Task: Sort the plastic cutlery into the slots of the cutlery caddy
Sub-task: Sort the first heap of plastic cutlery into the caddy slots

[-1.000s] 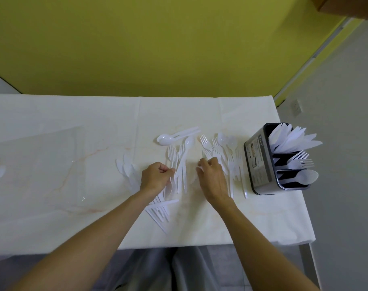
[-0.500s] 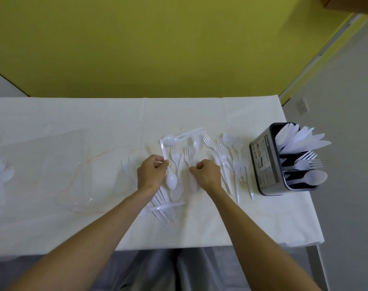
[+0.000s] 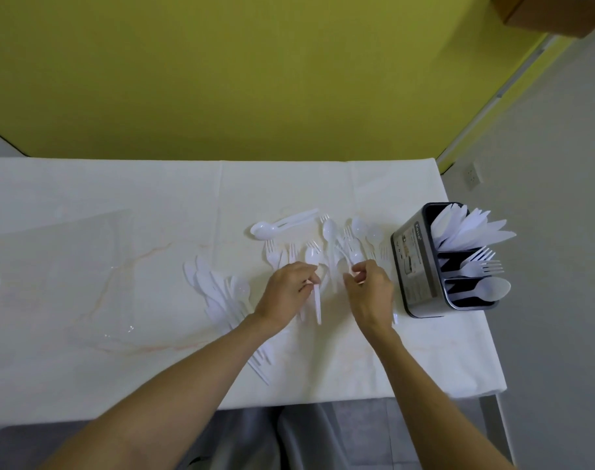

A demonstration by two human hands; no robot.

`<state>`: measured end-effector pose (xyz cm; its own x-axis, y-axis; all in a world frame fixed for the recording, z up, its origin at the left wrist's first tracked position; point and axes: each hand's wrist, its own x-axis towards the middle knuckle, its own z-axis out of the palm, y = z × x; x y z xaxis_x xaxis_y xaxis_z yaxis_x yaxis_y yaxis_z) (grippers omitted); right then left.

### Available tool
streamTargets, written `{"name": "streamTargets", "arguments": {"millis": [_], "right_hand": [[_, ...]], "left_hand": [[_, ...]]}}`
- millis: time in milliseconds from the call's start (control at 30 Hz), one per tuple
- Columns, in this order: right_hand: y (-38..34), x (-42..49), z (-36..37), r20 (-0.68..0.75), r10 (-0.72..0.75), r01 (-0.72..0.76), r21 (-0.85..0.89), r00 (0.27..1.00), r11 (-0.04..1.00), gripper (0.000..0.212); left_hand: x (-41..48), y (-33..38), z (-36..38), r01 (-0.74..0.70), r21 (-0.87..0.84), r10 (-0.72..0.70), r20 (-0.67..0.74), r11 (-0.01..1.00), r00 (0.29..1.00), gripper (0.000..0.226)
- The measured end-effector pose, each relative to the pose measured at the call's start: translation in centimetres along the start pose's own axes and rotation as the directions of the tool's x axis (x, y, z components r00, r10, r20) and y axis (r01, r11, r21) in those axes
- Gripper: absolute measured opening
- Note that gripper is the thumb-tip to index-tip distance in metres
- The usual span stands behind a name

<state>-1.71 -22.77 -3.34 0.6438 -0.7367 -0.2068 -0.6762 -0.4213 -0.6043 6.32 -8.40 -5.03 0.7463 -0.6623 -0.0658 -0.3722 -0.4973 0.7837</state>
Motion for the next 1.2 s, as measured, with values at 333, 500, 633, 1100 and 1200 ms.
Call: {"name": "streamTargets", "arguments": {"millis": [333,500,633,1100,1200], "right_hand": [[-3.5,-2.1,4.2,0.284,-0.173,0.226,-0.164,0.943,0.960,0.025],[-2.6,-0.6,2.8,0.215,-0.076,0.110,-0.150,0.974,0.983,0.011],[-0.3,0.5,0.8,0.136,-0.035,0.044,-0.066,0.990,0.997,0.005],[-3.1,-2.0,4.5,0.282,-0.344,0.391,-0.129,0.895,0.912,0.034],[-4.5,-2.0,5.4,0.371,-0.248,0.353,-0.248,0.895,0.902,0.043]], "left_hand": [[-1.4,-3.0,-2.2,0.426,0.097,-0.408,-0.160,0.900,0.899,0.018],[-1.2,-2.3,-2.8,0.330,0.052,-0.312,-0.219,0.942,0.924,0.014],[-0.5,-1.8,-2.6,-0.122,0.212,0.147,-0.104,0.969,0.984,0.003],[6.2,-3.7,-5.0,0.171,0.278,-0.083,-0.303,0.945,0.949,0.027],[8.0,-4.5,-5.7,0.220,0.273,-0.186,-0.145,0.936,0.972,0.026]]}}
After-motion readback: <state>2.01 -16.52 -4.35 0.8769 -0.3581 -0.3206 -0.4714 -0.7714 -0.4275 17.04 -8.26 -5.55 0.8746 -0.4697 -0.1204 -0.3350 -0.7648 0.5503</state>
